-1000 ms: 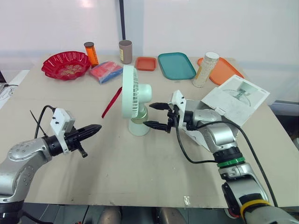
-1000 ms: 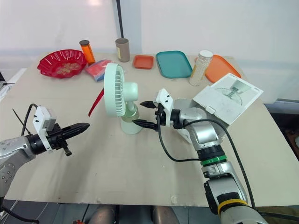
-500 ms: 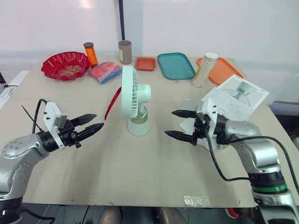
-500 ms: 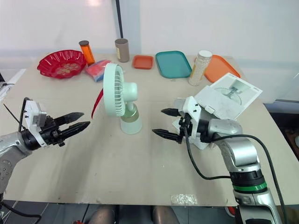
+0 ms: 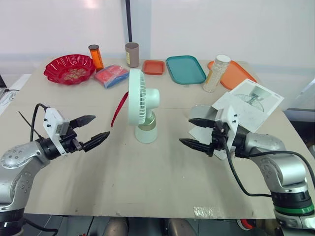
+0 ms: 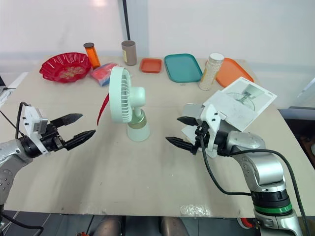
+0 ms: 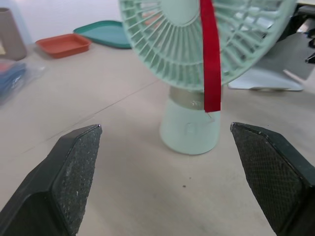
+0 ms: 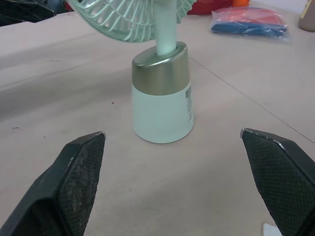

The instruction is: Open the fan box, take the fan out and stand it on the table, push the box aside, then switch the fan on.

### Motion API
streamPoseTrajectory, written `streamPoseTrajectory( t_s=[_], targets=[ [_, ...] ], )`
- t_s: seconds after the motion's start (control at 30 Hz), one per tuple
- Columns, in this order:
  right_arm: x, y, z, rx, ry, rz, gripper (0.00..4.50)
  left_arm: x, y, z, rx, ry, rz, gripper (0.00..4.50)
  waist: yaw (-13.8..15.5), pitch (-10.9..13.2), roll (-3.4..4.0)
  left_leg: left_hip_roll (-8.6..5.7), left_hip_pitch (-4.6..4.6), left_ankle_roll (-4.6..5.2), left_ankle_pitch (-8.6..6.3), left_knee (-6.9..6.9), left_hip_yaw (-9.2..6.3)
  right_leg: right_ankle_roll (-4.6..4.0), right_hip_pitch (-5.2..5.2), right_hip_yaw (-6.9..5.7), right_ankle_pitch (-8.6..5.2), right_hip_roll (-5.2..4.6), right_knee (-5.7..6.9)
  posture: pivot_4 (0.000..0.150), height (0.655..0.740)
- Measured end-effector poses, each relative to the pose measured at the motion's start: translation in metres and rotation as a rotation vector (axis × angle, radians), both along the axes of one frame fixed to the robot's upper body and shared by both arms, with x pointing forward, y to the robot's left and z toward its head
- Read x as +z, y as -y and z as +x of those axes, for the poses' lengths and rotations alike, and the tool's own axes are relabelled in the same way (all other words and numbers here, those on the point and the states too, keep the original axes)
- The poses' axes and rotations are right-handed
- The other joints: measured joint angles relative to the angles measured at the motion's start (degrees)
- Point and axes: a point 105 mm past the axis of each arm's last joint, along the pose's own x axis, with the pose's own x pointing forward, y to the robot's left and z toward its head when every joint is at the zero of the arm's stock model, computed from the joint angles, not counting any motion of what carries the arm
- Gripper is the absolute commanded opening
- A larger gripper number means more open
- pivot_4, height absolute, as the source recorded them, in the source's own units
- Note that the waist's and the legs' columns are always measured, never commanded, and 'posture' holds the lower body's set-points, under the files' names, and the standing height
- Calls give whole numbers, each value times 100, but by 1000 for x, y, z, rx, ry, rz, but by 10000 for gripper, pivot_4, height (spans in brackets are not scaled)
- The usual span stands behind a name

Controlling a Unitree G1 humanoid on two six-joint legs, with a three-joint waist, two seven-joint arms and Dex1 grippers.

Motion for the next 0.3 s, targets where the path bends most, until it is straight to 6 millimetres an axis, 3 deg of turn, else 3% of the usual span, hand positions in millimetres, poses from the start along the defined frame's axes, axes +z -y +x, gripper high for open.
streamPoseTrajectory(
  t_s=[0.3],
  targets=[
    [-1,0,7,5,3,-3,45000,-4,5,-4,-31,3,21,44561,2,0,0,0,0,0,0,1,0,0,1,0,0,0,0,1500,7400]
  ],
)
